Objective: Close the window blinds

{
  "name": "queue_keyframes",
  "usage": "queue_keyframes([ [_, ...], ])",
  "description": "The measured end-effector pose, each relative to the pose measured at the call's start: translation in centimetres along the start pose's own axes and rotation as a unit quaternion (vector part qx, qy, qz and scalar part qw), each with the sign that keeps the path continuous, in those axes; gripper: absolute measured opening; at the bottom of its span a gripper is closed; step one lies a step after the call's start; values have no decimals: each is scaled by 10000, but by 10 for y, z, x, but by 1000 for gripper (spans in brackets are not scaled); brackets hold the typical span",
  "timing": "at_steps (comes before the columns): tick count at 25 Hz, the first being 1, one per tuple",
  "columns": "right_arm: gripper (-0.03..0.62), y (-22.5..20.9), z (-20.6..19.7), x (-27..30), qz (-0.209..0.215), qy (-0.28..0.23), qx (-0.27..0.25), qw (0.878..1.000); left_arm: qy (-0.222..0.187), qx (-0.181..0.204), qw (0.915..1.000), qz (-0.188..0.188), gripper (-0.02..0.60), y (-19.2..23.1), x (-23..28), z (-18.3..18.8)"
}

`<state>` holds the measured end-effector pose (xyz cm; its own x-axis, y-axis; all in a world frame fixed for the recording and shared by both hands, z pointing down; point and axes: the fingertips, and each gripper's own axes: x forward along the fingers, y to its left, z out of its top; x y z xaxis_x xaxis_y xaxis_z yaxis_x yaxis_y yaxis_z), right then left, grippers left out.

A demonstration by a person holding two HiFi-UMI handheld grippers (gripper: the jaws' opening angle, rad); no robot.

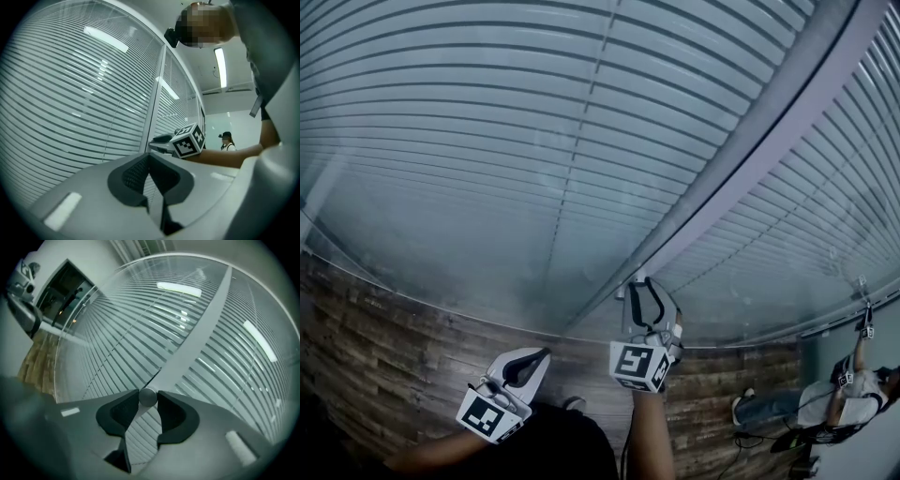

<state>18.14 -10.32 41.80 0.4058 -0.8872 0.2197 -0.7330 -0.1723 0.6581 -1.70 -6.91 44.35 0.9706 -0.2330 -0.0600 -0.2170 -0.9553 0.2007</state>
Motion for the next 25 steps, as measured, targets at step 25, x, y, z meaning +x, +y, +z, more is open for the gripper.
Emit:
queue_keyframes([
  [25, 0, -20, -12, -55, 420, -1215, 3392, 9319, -65, -54, 10000, -33, -2, -40, 28, -4],
])
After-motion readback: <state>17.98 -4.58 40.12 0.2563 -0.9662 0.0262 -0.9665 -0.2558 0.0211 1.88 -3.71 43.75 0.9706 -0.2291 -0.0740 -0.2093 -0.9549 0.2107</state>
